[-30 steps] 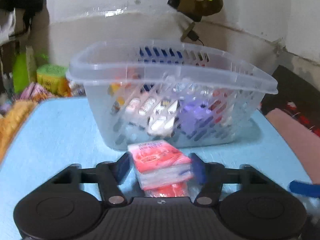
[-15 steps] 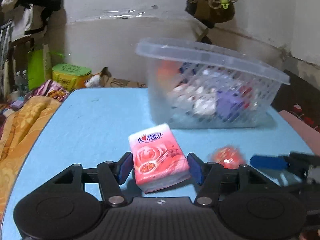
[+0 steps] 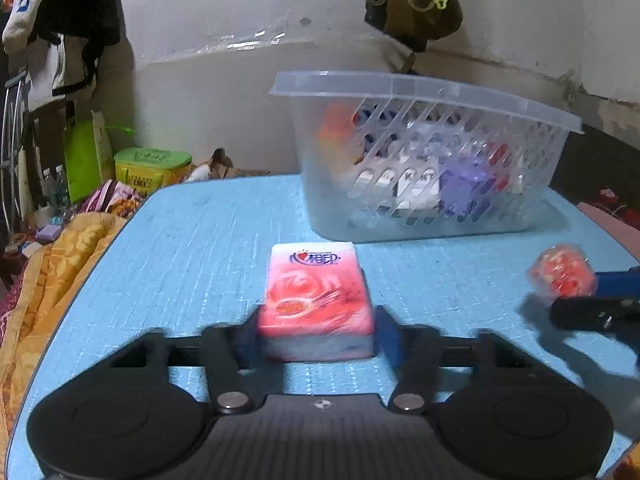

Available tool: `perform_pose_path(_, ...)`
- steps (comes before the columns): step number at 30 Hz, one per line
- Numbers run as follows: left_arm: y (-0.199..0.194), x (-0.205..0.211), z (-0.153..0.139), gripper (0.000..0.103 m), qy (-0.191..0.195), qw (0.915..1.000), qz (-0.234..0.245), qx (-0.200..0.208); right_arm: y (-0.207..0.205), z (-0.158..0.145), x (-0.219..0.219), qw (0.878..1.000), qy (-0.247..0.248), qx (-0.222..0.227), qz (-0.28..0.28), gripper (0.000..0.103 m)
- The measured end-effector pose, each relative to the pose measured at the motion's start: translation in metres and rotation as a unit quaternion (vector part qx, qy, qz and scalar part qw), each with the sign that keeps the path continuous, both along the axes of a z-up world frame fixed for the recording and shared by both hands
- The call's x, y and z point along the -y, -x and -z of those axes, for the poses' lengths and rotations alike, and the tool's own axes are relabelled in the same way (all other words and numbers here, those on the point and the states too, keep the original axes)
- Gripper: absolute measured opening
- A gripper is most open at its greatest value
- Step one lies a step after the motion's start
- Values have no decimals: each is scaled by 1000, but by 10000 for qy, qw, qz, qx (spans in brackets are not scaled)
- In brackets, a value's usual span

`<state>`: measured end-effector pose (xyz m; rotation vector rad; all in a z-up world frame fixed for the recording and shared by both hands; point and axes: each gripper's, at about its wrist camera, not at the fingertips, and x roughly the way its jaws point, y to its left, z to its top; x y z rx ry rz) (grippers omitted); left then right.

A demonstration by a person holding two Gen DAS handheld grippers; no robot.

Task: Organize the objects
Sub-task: 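Grasp the red wrapped candy bag with the right tool while the left tool grasps the pink tissue pack, then drop the candy bag into the basket with the right tool while the left tool drops the tissue pack in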

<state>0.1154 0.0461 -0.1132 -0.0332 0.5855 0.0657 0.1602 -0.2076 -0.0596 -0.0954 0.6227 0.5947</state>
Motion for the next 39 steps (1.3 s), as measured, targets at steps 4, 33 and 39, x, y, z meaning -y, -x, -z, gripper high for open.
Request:
perform_pose_path(4, 14, 9, -7, 56, -256, 9994, 64, 225, 2, -6, 11, 9999, -103, 28, 18, 47)
perform_pose_path(33, 58, 36, -54, 56, 23, 9908, 763, 1118, 17, -34, 58, 9968, -631, 481, 138, 47)
perform_pose_path(39, 63, 33, -61, 56, 120, 9883, 814, 1282, 18, -43, 65, 9948, -835, 577, 112, 47)
